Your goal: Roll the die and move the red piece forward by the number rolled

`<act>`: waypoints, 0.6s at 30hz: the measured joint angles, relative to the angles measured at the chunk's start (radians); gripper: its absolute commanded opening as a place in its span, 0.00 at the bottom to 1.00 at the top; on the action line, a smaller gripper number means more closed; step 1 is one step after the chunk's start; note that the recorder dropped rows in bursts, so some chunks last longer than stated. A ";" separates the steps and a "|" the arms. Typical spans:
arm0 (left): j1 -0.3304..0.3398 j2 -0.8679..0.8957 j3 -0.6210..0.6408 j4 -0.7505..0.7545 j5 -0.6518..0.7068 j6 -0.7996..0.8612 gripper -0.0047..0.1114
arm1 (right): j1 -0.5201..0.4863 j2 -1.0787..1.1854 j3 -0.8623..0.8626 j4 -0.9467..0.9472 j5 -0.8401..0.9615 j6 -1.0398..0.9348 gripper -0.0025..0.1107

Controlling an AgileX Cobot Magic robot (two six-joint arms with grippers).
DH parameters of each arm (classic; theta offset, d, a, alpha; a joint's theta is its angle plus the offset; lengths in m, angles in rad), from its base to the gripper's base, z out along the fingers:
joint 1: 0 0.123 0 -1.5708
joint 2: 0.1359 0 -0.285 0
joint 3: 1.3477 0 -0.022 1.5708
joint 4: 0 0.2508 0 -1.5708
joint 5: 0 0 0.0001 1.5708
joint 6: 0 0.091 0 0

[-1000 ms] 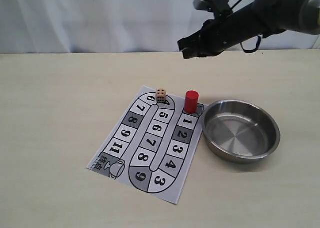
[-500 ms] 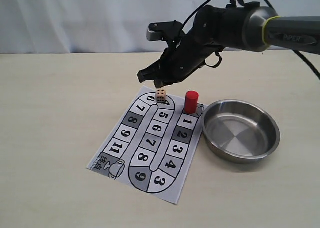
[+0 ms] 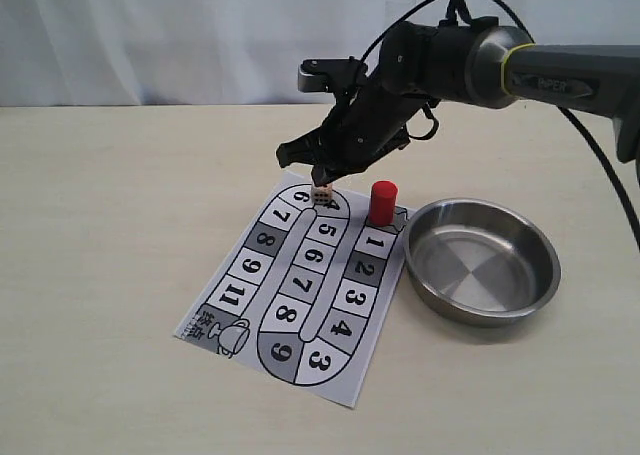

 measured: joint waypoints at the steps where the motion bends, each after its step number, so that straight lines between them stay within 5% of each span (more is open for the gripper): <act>1: 0.000 0.000 0.000 0.000 0.000 0.000 0.04 | -0.002 0.002 -0.013 -0.005 0.012 0.007 0.06; 18: 0.000 0.000 0.000 0.000 0.000 0.000 0.04 | -0.018 0.125 -0.093 -0.031 0.051 0.094 0.06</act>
